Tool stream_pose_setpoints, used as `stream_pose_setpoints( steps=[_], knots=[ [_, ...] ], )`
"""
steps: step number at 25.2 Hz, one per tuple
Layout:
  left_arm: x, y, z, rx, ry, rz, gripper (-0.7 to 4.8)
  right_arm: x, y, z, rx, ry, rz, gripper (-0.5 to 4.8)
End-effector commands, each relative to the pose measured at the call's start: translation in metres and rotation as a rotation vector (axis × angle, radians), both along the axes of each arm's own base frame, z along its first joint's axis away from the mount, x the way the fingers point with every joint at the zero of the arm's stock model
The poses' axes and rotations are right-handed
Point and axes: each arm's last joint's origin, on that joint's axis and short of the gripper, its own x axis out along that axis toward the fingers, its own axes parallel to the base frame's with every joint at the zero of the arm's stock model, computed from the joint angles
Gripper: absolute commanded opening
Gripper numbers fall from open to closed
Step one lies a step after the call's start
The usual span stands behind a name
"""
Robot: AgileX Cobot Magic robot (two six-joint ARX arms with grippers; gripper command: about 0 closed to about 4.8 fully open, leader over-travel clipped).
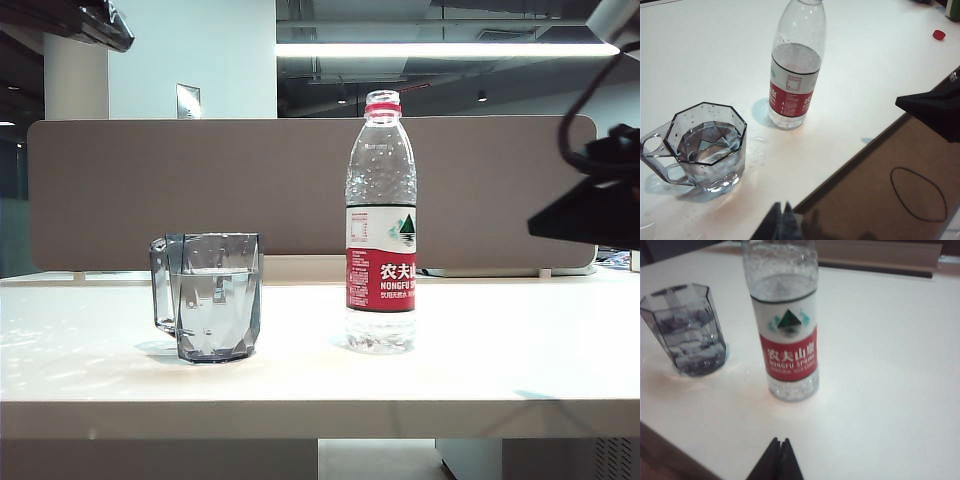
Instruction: Pick up the mineral water bottle on the table and pour water into the mug until it's half full.
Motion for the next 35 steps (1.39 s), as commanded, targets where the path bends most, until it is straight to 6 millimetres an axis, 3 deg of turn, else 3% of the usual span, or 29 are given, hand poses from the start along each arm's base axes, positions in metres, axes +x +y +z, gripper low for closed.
stream_pose_setpoints(
  steps=[1,8,14,20,35],
  knots=[
    [0.000,0.000,0.003,-0.009,-0.017,-0.004,-0.01,-0.004,-0.003,-0.003,-0.013,0.060,-0.006,-0.05],
    [0.000,0.000,0.003,-0.009,-0.017,-0.004,-0.01,-0.007,-0.015,-0.007,-0.042,0.124,-0.043,-0.05],
    [0.000,0.000,0.003,-0.009,-0.018,-0.004,-0.01,-0.013,-0.038,-0.019,-0.022,0.216,-0.081,-0.05],
    [0.000,0.000,0.003,-0.009,-0.017,-0.004,-0.01,-0.022,-0.055,-0.020,0.083,0.294,-0.201,-0.05],
    [0.000,0.000,0.003,-0.009,-0.017,-0.004,-0.01,-0.025,-0.064,-0.010,-0.001,0.110,-0.340,-0.05]
  ],
)
